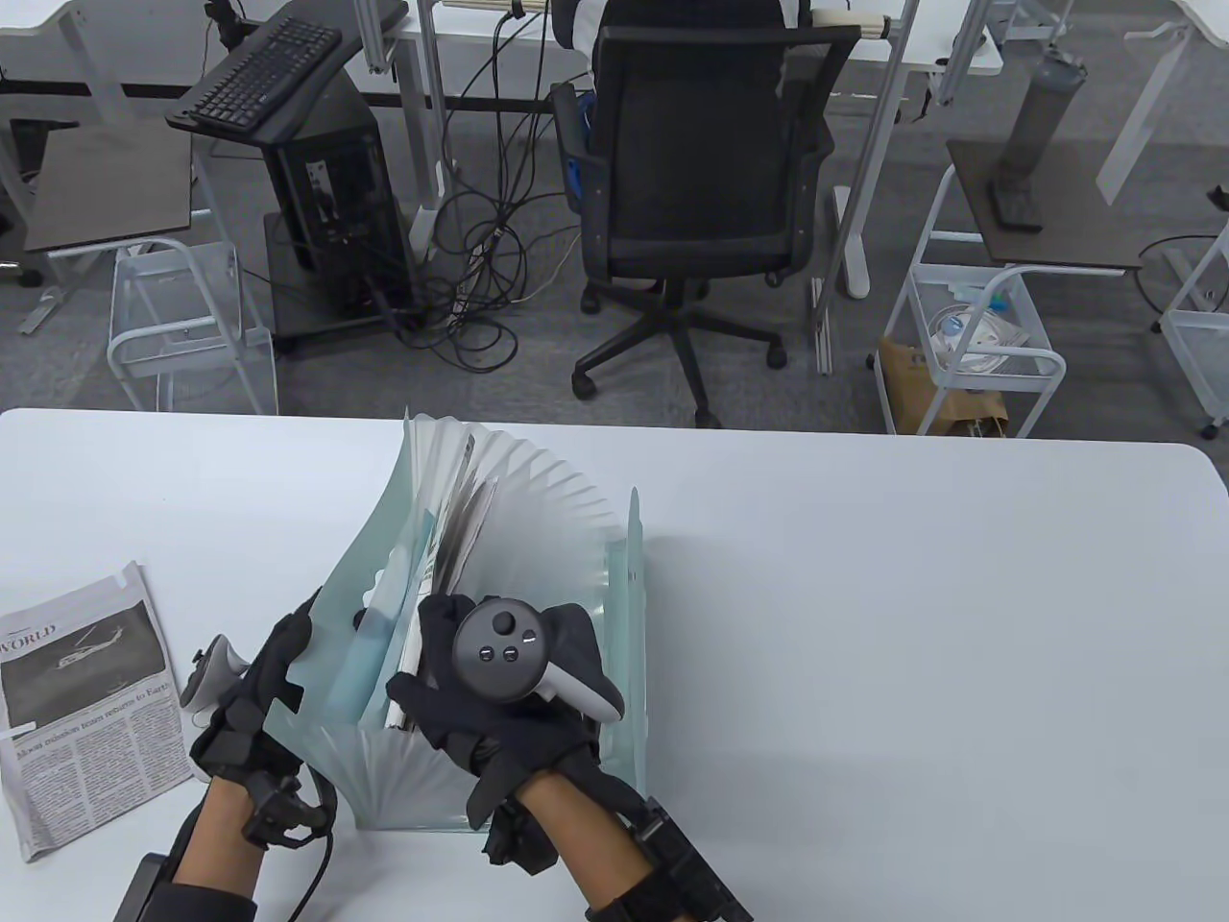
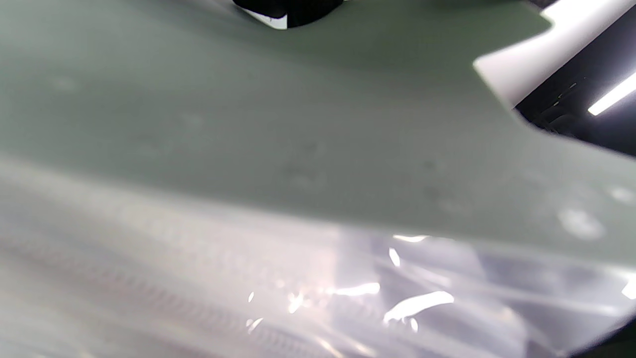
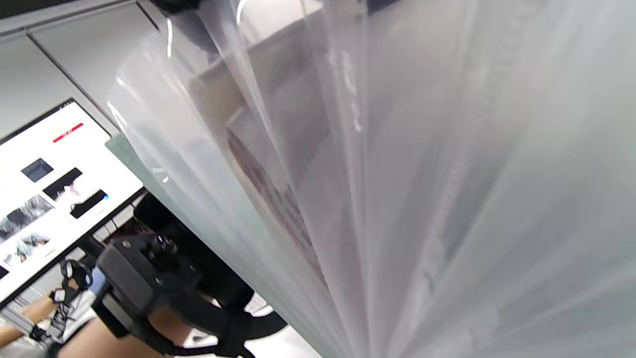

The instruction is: Sort materials into accordion folder compartments

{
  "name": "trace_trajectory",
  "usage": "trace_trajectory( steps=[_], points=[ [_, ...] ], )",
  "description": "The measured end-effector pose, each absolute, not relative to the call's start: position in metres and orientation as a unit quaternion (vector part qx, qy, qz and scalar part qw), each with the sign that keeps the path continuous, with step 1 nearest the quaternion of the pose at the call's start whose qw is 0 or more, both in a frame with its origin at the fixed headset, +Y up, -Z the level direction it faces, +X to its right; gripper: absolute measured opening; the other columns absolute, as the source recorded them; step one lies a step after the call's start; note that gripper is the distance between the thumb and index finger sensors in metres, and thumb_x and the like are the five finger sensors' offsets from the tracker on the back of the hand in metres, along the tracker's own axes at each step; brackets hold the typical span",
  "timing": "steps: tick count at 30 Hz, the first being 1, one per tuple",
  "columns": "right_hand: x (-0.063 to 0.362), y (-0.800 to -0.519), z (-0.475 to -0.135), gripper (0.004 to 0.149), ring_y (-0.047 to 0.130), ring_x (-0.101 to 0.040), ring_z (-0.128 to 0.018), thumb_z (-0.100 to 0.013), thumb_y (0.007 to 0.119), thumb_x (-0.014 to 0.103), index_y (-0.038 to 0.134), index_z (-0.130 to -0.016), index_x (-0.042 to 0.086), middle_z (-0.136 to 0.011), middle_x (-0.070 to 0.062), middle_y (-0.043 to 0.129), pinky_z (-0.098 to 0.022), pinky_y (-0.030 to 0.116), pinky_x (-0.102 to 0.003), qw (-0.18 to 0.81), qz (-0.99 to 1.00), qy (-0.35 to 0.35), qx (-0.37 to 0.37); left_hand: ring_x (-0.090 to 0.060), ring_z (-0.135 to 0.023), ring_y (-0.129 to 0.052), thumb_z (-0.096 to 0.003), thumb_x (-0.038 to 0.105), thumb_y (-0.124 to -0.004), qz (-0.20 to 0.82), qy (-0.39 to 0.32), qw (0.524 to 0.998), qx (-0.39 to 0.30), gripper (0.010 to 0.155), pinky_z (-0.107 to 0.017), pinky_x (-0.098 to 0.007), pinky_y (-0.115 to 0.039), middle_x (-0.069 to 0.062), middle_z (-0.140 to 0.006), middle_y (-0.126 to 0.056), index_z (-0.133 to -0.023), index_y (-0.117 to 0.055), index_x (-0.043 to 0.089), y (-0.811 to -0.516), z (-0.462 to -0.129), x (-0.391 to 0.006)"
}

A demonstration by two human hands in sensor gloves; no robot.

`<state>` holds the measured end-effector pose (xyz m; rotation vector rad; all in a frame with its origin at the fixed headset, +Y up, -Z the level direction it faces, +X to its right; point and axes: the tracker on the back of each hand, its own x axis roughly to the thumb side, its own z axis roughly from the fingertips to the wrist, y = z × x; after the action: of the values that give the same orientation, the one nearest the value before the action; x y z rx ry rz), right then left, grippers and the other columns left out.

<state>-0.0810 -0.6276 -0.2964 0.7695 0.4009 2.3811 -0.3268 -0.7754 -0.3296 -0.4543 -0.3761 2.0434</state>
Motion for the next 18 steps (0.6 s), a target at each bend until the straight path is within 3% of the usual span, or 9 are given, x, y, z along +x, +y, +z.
trace_trajectory(
  steps=[3,7,13,18],
  points=[
    [-0.074,-0.626,-0.295,0.073,0.006,-0.069,-0.095,-0.071,0.057,0.040,0.016,-0.114,-0.003,-0.117,-0.037,0.014,-0.065,0.014,-0.080,0.310,0.893,0.152,0.289,-0.027,-0.115,-0.032,-0.0564,0.065,-0.058,0.840,-0.155,0.486,-0.185,0.077,-0.078,-0.065,-0.018,0.000,-0.117,-0.053,-0.114,-0.018,0.034,-0.775,-0.330,-0.327],
    [-0.053,-0.618,-0.294,0.068,0.010,-0.069,-0.096,-0.071,0.058,0.038,0.026,-0.116,-0.001,-0.117,-0.038,0.020,-0.065,0.015,-0.081,0.351,0.889,0.100,0.277,-0.027,-0.115,-0.032,-0.0564,0.064,-0.058,0.839,-0.154,0.488,-0.183,0.076,-0.078,-0.065,-0.017,0.000,-0.117,-0.053,-0.114,-0.019,0.035,-0.776,-0.329,-0.326],
    [0.000,-0.603,-0.290,0.060,0.015,-0.069,-0.098,-0.070,0.060,0.034,0.037,-0.117,0.003,-0.118,-0.036,0.027,-0.065,0.017,-0.081,0.311,0.922,0.014,0.232,-0.028,-0.115,-0.026,-0.0578,0.062,-0.053,0.834,-0.165,0.491,-0.189,0.073,-0.077,-0.063,-0.012,-0.002,-0.119,-0.047,-0.113,-0.013,0.035,-0.772,-0.329,-0.316],
    [0.051,-0.608,-0.282,0.059,0.017,-0.068,-0.098,-0.070,0.061,0.035,0.039,-0.117,0.006,-0.119,-0.034,0.030,-0.064,0.017,-0.082,0.290,0.940,-0.040,0.176,-0.029,-0.114,-0.022,-0.0585,0.061,-0.051,0.813,-0.167,0.521,-0.197,0.073,-0.076,-0.063,-0.010,-0.003,-0.119,-0.043,-0.113,-0.010,0.036,-0.765,-0.328,-0.306]
  ],
)
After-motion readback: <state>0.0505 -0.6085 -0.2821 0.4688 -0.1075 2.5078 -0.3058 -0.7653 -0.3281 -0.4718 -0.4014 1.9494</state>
